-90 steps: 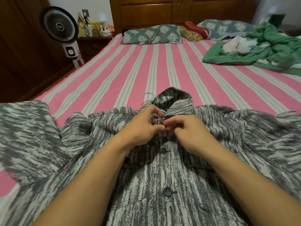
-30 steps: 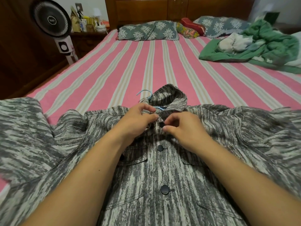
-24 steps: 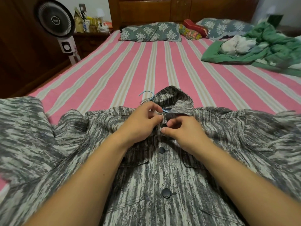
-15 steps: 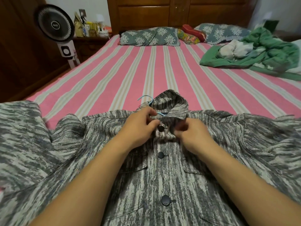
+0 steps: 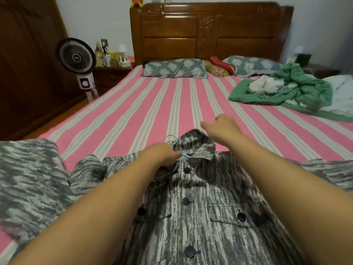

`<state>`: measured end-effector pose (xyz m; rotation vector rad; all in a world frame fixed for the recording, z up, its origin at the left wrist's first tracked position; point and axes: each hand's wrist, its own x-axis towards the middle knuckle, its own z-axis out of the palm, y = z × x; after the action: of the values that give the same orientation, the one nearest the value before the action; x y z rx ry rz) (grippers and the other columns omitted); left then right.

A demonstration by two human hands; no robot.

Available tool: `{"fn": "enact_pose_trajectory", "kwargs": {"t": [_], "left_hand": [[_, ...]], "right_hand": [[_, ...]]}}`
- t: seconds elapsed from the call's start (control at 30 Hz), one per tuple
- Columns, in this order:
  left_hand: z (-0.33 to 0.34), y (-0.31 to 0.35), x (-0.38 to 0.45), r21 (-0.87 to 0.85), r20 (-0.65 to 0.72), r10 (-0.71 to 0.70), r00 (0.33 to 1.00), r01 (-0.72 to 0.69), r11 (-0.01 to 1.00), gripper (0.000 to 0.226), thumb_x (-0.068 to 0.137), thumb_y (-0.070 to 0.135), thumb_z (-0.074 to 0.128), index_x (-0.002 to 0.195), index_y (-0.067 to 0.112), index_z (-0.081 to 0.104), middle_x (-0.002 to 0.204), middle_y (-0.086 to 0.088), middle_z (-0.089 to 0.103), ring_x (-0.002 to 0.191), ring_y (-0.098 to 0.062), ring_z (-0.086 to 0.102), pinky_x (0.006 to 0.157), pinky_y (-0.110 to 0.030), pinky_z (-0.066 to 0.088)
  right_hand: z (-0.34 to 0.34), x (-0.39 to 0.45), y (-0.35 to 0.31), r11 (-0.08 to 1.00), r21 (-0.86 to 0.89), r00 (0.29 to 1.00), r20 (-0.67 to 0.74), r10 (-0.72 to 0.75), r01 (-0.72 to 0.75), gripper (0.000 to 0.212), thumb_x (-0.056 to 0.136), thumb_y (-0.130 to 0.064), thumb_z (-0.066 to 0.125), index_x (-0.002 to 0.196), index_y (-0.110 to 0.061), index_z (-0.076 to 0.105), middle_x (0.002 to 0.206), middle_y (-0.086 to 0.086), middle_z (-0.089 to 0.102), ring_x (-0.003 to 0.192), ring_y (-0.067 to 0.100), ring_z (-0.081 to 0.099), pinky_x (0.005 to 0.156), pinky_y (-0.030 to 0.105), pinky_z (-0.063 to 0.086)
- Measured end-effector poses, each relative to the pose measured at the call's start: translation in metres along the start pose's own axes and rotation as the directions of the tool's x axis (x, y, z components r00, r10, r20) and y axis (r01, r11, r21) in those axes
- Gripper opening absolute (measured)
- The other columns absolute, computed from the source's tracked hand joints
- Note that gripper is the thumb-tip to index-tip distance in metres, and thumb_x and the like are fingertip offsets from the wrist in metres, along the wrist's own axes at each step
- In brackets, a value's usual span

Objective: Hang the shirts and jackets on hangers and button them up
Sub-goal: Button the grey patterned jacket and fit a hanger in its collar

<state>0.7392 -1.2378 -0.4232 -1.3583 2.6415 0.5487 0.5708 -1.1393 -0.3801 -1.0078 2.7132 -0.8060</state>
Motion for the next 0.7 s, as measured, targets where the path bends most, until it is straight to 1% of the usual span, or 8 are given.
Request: {"fn": "enact_pose_trajectory", "kwargs": {"t": [0.1,0.2,0.27,0.37,0.5,0.57,0.63,0.7], "left_hand": [[-0.011,0.009,0.019,0.151,-0.004,0.008,1.000,-0.007,0.989,0.024,0.096,0.026,0.047,0.100,0.010,0.065,0.093,-0.010,0.061,0.078,-0.025,0.059,0.078,-0.038,0.054],[-0.026,0.008,0.011,-0.081,-0.252,0.050,0.966,-0.073,0.994,0.023,0.090,0.024,0.059,0.076,0.007,0.067,0.081,-0.013,0.067,0.078,-0.030,0.066,0.063,-0.035,0.051],[-0.025,0.002,-0.017,-0.197,-0.487,0.082,0.869,-0.201,0.959,0.033,0.086,0.030,0.060,0.063,0.007,0.062,0.078,-0.008,0.064,0.073,-0.030,0.064,0.059,-0.036,0.050],[-0.005,-0.018,-0.070,-0.223,-0.603,0.157,0.782,-0.355,0.908,0.042,0.093,0.031,0.061,0.056,0.014,0.050,0.093,0.001,0.044,0.082,-0.018,0.049,0.070,-0.037,0.043],[0.011,-0.044,-0.120,-0.267,-0.646,0.146,0.749,-0.401,0.876,0.043,0.094,0.032,0.063,0.059,0.014,0.045,0.095,0.006,0.037,0.086,-0.012,0.044,0.076,-0.038,0.042],[0.016,-0.054,-0.130,-0.318,-0.644,0.094,0.759,-0.378,0.869,0.043,0.092,0.028,0.064,0.057,0.012,0.045,0.095,0.008,0.038,0.087,-0.012,0.045,0.077,-0.038,0.040],[0.014,-0.057,-0.137,-0.384,-0.626,0.043,0.779,-0.356,0.852,0.039,0.089,0.024,0.065,0.058,0.013,0.045,0.098,0.007,0.041,0.094,-0.017,0.048,0.079,-0.035,0.037],[0.011,-0.054,-0.145,-0.353,-0.629,0.042,0.777,-0.333,0.874,0.025,0.086,0.025,0.067,0.074,0.017,0.047,0.100,0.005,0.039,0.090,-0.019,0.048,0.074,-0.036,0.038]], "right_hand": [[0.019,0.008,0.004,0.977,-0.214,0.987,0.155,0.030,0.004,0.068,0.097,-0.054,0.056,0.139,-0.002,0.045,0.110,0.015,0.059,0.087,0.030,0.060,0.071,0.035,0.048],[0.027,0.016,0.012,0.961,-0.249,0.984,0.162,-0.076,0.115,0.054,0.099,-0.049,0.055,0.132,-0.006,0.051,0.108,0.014,0.062,0.089,0.030,0.058,0.074,0.036,0.049],[0.024,0.018,0.014,0.975,-0.158,0.982,0.134,-0.133,0.154,0.061,0.097,-0.055,0.057,0.138,-0.010,0.049,0.127,0.014,0.061,0.104,0.034,0.060,0.085,0.039,0.051],[0.013,0.004,0.014,0.981,0.032,0.982,-0.010,-0.189,0.189,0.050,0.100,-0.044,0.056,0.141,-0.015,0.054,0.135,0.009,0.062,0.116,0.033,0.059,0.088,0.037,0.046],[-0.013,-0.045,0.028,0.948,0.221,0.970,-0.129,-0.206,0.231,0.020,0.104,-0.023,0.053,0.097,-0.015,0.069,0.083,0.008,0.068,0.077,0.027,0.058,0.063,0.032,0.035],[-0.033,-0.073,0.036,0.847,0.501,0.983,-0.107,-0.146,0.180,0.020,0.103,-0.013,0.052,0.098,-0.013,0.071,0.073,0.008,0.067,0.067,0.020,0.057,0.060,0.030,0.037],[-0.057,-0.101,0.038,0.552,0.833,0.987,0.119,-0.109,-0.040,0.022,0.105,-0.011,0.048,0.110,-0.003,0.068,0.071,0.006,0.063,0.056,0.014,0.056,0.055,0.025,0.043],[-0.071,-0.124,0.044,0.488,0.842,0.935,0.330,-0.129,-0.230,0.026,0.106,-0.024,0.047,0.111,-0.003,0.062,0.066,0.001,0.051,0.050,0.009,0.045,0.049,0.020,0.038]]}}
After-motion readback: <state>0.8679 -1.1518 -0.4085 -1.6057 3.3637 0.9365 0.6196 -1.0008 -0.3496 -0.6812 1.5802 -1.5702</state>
